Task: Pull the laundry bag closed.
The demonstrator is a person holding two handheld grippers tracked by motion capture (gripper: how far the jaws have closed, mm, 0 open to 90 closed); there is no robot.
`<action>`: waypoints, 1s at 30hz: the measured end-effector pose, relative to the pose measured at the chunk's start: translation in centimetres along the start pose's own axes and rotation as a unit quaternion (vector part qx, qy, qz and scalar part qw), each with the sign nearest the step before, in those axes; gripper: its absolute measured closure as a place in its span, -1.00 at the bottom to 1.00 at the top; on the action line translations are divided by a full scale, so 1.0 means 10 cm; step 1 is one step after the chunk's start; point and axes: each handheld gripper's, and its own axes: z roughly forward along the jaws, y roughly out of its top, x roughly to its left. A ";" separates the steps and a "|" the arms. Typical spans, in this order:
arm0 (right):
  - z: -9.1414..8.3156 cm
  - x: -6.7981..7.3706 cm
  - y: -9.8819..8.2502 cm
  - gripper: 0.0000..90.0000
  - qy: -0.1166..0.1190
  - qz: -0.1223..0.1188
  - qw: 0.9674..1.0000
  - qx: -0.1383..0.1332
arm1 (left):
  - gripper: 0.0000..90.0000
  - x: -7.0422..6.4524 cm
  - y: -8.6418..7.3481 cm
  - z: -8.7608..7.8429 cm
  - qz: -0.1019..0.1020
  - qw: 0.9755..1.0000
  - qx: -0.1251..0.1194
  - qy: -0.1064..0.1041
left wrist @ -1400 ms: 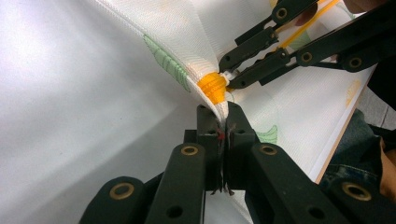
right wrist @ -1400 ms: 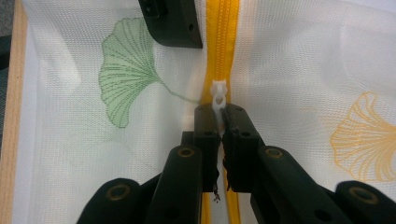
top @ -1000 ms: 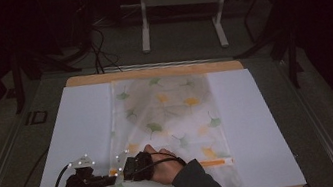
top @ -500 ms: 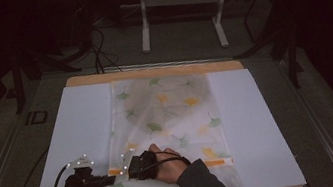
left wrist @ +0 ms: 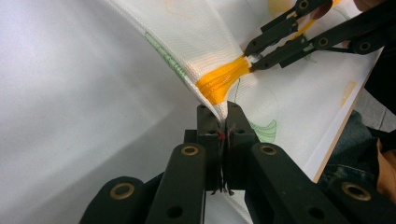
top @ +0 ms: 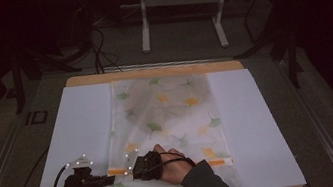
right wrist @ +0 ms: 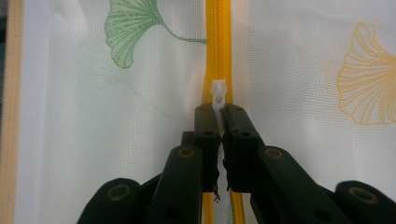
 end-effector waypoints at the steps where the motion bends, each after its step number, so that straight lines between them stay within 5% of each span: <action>1: 0.00 0.00 -0.01 0.89 0.000 0.000 1.000 0.001 | 0.95 0.00 0.00 0.00 0.000 1.000 0.000 0.000; 30: -0.11 0.02 -0.20 0.89 -0.017 0.002 1.000 0.025 | 0.95 0.01 -0.01 -0.02 -0.001 1.000 -0.003 0.002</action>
